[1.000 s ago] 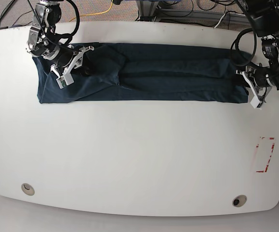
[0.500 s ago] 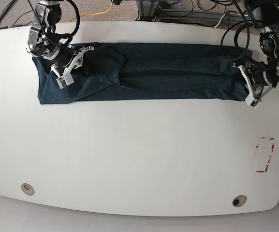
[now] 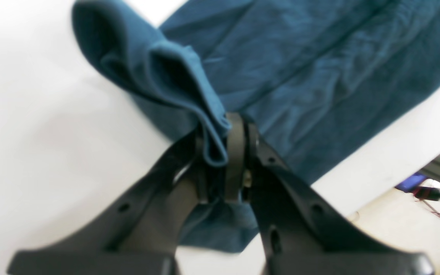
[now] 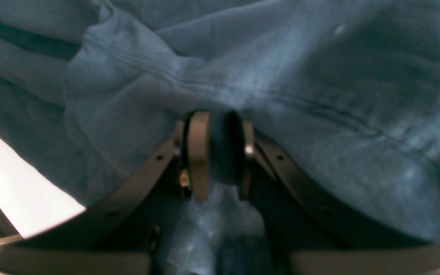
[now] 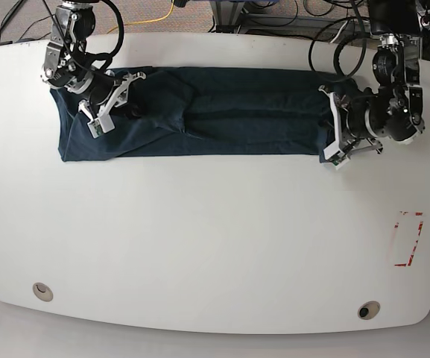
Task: Layout the t-shirt on the table in an organized manner, then fold the t-shirt properly
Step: 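Fold the grasped end with the left gripper toward the right gripper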
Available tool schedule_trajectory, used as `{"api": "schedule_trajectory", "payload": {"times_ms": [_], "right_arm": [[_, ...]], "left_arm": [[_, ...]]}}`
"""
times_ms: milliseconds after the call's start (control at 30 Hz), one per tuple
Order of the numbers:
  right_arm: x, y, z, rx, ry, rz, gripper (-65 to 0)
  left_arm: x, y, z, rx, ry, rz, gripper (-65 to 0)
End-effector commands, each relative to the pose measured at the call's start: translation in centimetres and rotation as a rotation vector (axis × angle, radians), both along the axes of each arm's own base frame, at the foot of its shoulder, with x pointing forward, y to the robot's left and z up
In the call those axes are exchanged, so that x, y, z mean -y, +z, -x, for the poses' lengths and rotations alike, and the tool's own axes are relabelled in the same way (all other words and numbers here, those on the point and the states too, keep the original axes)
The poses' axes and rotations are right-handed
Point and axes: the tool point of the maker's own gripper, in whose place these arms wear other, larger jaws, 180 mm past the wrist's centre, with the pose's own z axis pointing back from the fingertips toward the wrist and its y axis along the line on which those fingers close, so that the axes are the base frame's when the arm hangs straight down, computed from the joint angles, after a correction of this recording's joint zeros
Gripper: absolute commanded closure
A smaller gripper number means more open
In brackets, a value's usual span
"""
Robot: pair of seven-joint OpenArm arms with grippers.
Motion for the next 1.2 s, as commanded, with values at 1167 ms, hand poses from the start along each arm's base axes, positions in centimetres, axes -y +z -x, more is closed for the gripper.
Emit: {"api": "schedule_trajectory", "payload": {"times_ms": [1167], "right_arm": [[1.4, -1.9, 1.6, -0.108, 0.021, 0.104, -11.6]], "left_arm": [[17.6, 2.7, -2.9, 0.001, -0.172, 0.374, -2.8]]}}
